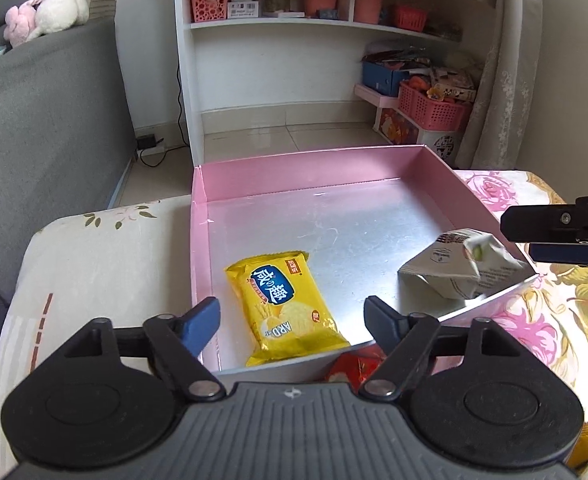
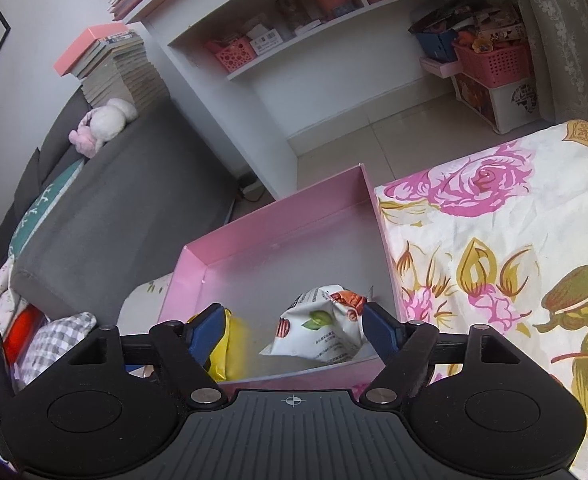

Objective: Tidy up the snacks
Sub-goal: 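Withdraw both tools back toward the snack pile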

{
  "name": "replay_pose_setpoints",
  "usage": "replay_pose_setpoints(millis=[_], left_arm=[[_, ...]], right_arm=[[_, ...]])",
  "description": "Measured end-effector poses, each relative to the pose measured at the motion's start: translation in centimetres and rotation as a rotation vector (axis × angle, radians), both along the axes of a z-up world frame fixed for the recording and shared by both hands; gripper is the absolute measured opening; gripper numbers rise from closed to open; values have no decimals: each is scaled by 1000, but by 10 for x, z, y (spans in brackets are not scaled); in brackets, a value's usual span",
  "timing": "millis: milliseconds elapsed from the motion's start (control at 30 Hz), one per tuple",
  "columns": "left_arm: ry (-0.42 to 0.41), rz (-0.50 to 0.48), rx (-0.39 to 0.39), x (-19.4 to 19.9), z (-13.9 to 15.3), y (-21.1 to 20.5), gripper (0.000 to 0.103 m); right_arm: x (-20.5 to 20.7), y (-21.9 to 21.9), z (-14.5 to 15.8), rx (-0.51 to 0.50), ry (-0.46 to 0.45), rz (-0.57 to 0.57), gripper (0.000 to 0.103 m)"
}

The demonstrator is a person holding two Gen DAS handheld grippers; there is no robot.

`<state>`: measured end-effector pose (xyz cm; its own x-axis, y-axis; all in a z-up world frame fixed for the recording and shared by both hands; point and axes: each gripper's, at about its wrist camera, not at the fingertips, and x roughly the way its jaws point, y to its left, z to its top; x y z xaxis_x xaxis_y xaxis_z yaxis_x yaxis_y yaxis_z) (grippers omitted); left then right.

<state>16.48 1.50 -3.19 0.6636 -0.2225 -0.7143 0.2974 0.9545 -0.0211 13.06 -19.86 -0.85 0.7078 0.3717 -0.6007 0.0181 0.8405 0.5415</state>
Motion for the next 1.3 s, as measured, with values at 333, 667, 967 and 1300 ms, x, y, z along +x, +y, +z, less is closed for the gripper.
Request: replay_pose_setpoints(millis=[333,667,967,1300], left_arm=[[-5,43,-2,-35,18,14,99],[26,76,18,-72,19,39,103],[26,96,-18,-101,6,74,103],[-73,-4,-52,-136,-14,91,103]], right_arm=[[-31,7,25,-106,-12,38,98],[-74,27,33,-215,-18,75,100],[-109,36,17,-314,-25,104,101],[-149,43,-15,-398,-61,87,101]])
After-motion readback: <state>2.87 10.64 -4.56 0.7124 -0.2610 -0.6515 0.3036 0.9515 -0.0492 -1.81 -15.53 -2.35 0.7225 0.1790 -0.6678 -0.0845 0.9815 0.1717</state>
